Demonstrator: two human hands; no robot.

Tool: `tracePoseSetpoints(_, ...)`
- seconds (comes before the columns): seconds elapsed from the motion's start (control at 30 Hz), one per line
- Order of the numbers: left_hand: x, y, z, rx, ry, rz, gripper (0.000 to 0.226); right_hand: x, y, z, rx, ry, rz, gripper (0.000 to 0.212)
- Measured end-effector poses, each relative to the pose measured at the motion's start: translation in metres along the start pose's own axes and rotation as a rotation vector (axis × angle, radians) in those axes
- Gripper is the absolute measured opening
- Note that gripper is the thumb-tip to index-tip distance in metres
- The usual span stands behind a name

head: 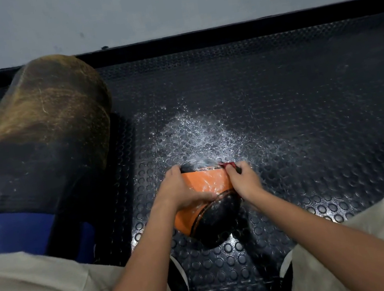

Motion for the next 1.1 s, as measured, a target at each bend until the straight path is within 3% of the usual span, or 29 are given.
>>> tracePoseSetpoints(0.13, -0.002, 0.002, 0.0, -0.004, 0.094, 0.04, 0.14, 0.029, 0.002, -0.004, 0.035, 0.157, -0.099, 0.024)
tracePoseSetpoints(0.3, 0.005, 0.002, 0.003, 0.029, 0.171, 0.069, 0.143, -0.01, 0.003, 0.003, 0.067, -0.034, 0.005, 0.031)
tracePoseSetpoints(0.53, 0.008, 0.012, 0.002, 0.013, 0.09, 0.101, 0.143, 0.046, -0.006, -0.005, 0.08, 0.208, -0.119, 0.024)
tracePoseSetpoints(0.63, 0.007, 0.013, -0.001, -0.014, 0.08, 0.061, 0.138, 0.025, -0.002, 0.001, 0.029, 0.133, -0.144, 0.021)
tracePoseSetpoints(0.77, 0.002, 0.012, -0.003, 0.013, 0.06, 0.049, 0.135, -0.007, 0.003, 0.006, 0.036, -0.05, -0.076, 0.032)
tracePoseSetpoints(0.97, 0.005, 0.013, -0.003, 0.066, 0.169, 0.028, 0.138, 0.036, 0.0, -0.005, 0.046, 0.183, -0.17, 0.024)
tracePoseSetpoints(1.1, 0.009, 0.011, -0.005, 0.08, 0.163, -0.039, 0.136, 0.0, 0.004, 0.002, 0.047, 0.049, -0.12, 0.024)
Point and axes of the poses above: each hand's wrist, its own z-axis towards the middle knuckle, its own y-axis out of the back of the hand, x = y × z, the point moved 6 cm from there along z, towards the middle knuckle, and after that the axes turned 14 degrees about x, right-handed, at the moved point
